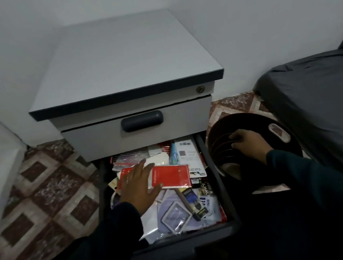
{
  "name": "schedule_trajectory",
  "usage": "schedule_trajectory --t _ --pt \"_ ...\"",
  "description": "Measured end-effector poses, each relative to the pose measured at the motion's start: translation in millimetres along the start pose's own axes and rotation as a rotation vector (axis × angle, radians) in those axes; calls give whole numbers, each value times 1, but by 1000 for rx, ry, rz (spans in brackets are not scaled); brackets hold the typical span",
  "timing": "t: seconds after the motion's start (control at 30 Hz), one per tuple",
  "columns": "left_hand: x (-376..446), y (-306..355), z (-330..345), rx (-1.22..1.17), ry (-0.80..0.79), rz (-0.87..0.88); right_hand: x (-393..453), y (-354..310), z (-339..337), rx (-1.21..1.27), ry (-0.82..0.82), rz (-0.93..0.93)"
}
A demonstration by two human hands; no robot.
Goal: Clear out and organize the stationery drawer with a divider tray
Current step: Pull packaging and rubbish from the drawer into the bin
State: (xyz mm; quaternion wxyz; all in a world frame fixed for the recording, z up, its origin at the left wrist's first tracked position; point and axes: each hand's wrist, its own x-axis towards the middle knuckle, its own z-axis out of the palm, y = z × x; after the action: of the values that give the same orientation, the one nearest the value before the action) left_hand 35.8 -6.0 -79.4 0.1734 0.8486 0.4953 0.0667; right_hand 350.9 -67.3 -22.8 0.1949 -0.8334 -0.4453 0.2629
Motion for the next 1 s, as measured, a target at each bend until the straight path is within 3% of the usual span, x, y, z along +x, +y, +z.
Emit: schedule_trajectory --t 0.1,0.17,0.53,0.77,1.0 --pt "-15 -43 6 -80 81 -110 -6 -22 25 -71 -70 -131" --pt "-20 -59 9 -128 50 -200 -11 -36 41 -58 -92 -182" --pt "-16 -57 8 -223 -139 -337 -27 -67 142 -276 -254 -457" --pt "-8 -48 8 -467 -19 -415 -24 -71 147 -433 -110 -424" --pt "-7 -46 9 -639 5 -546 -21 -61 135 -434 -199 -381"
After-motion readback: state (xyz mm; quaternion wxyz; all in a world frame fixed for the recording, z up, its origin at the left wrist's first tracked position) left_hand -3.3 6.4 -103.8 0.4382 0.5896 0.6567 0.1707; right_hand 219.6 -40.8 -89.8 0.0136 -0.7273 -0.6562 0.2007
